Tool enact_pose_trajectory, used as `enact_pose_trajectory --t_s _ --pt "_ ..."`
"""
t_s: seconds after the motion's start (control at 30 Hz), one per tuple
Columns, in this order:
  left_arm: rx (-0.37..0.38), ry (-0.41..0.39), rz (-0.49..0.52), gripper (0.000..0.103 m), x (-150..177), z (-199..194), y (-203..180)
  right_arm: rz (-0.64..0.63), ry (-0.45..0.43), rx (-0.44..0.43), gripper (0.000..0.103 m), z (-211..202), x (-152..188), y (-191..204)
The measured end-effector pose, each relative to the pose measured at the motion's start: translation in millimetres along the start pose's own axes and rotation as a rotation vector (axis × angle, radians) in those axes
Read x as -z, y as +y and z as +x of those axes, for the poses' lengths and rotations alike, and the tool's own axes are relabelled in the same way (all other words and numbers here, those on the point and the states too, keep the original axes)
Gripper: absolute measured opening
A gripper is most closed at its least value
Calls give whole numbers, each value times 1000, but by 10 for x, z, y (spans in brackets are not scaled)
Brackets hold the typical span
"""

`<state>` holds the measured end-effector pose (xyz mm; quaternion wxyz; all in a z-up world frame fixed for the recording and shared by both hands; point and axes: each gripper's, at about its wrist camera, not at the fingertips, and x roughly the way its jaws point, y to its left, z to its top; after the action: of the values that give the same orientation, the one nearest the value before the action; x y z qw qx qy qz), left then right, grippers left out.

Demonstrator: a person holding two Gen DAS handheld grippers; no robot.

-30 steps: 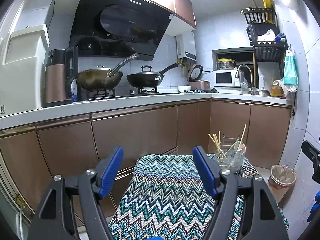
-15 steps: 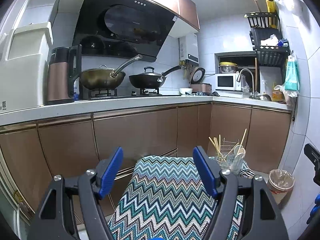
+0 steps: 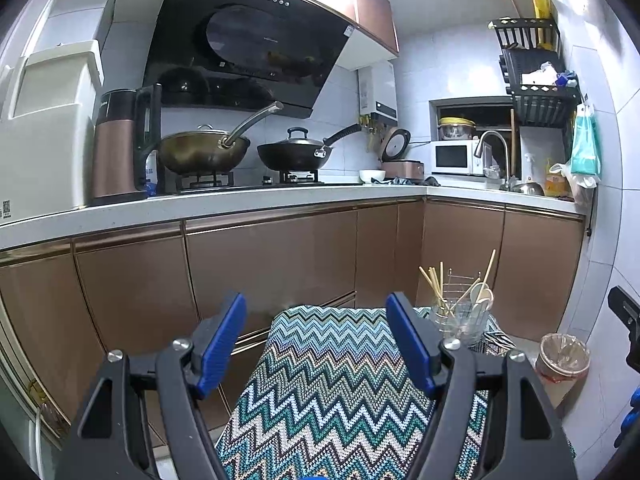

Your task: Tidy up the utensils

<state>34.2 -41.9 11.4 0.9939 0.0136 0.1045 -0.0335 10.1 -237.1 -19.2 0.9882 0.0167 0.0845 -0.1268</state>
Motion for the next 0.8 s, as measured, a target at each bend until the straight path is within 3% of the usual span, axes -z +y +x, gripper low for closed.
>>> enact_pose_trajectory --t_s 0.8 --pt "8 21 -17 71 67 140 48 -26 22 13 103 120 73 76"
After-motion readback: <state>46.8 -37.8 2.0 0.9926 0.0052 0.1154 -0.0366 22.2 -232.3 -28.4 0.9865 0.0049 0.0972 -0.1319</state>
